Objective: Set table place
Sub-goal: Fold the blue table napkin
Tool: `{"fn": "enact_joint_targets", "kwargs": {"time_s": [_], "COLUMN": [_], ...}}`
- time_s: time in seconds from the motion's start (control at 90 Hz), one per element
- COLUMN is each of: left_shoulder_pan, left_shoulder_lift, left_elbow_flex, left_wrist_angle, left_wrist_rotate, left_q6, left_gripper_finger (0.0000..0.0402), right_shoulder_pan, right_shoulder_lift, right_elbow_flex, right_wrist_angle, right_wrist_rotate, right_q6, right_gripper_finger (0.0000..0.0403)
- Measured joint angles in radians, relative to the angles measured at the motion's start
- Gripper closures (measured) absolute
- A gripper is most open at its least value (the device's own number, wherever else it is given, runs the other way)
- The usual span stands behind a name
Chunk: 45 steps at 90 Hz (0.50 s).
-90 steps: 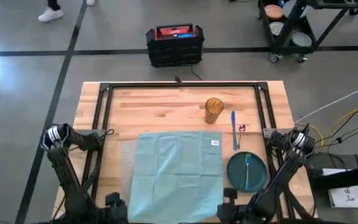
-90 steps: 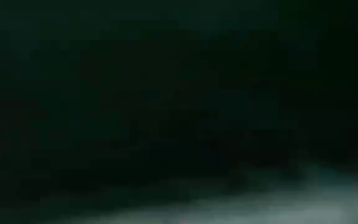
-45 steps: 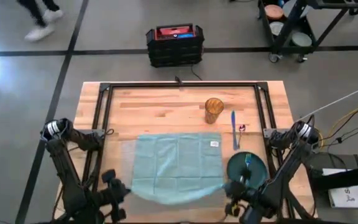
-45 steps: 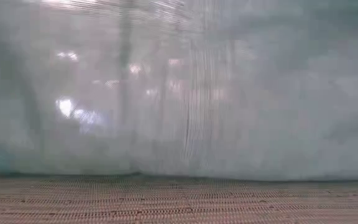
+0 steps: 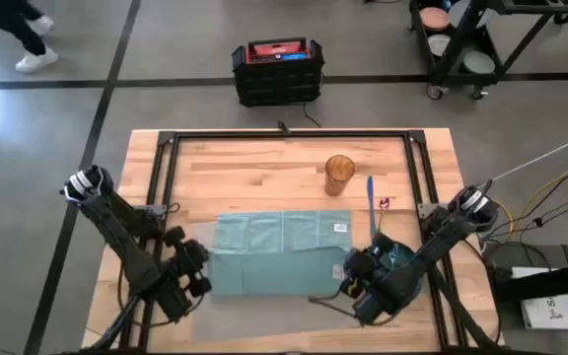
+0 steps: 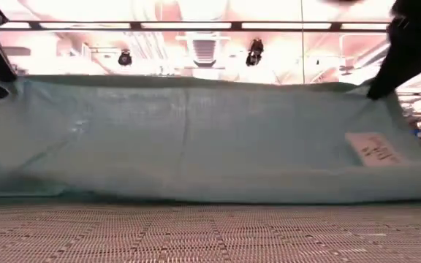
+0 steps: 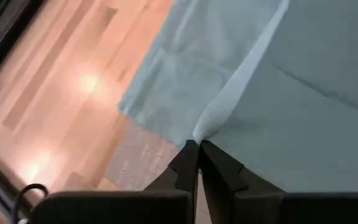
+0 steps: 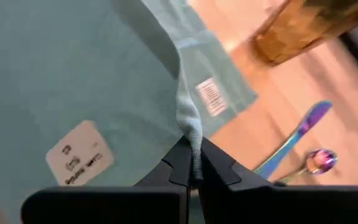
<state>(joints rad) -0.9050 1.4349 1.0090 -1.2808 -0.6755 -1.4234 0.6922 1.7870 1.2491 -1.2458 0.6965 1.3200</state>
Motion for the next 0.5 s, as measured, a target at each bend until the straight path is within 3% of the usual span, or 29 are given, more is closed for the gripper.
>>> {"fn": "enact_joint_targets", "kwargs": {"time_s": [0.5], "left_shoulder_pan": [0.016], "left_shoulder_lift": [-0.024], "left_elbow_flex": [-0.175], "left_wrist_angle": [0.102], "left_wrist_rotate": [-0.123], "left_q6": [-0.001], "left_gripper_finger": [0.0402], "right_shoulder_pan": [-0.1], "right_shoulder_lift": [0.0], "right_elbow_flex": [-0.123], "right_wrist_angle": [0.086], "right_wrist_rotate": [0.014], "right_q6": [-0.071], "right_gripper_finger": [0.0403]}}
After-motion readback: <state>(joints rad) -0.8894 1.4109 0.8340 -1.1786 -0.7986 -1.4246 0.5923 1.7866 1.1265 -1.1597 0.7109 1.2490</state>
